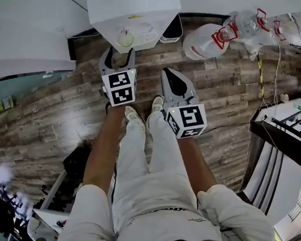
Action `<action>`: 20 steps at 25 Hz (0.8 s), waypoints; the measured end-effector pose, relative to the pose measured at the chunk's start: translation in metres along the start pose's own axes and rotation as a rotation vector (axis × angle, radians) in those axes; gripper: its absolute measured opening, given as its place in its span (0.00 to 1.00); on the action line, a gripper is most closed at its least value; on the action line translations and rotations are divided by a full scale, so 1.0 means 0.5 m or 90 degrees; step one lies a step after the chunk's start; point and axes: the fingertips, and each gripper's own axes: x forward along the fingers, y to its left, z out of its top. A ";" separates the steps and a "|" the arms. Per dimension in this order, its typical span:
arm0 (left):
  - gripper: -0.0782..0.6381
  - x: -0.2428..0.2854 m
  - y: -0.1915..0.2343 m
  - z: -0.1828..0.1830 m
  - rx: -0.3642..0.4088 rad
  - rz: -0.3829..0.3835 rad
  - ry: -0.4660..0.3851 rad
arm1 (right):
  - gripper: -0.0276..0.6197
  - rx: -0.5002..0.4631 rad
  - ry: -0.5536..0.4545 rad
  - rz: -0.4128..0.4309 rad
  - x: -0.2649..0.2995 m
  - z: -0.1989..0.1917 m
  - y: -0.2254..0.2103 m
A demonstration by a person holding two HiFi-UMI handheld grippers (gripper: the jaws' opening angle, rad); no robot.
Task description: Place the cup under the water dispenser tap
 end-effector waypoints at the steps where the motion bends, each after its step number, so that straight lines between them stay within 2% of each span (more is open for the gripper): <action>1: 0.48 -0.019 -0.003 0.015 -0.004 0.002 -0.005 | 0.04 -0.001 -0.002 0.001 -0.009 0.012 0.004; 7: 0.40 -0.122 -0.033 0.104 -0.009 -0.002 -0.041 | 0.04 0.002 -0.017 0.011 -0.056 0.087 0.035; 13: 0.31 -0.219 -0.071 0.182 -0.051 -0.012 -0.074 | 0.04 -0.011 -0.030 0.029 -0.108 0.166 0.065; 20: 0.24 -0.321 -0.079 0.256 -0.029 0.009 -0.105 | 0.04 -0.011 -0.050 0.038 -0.157 0.245 0.085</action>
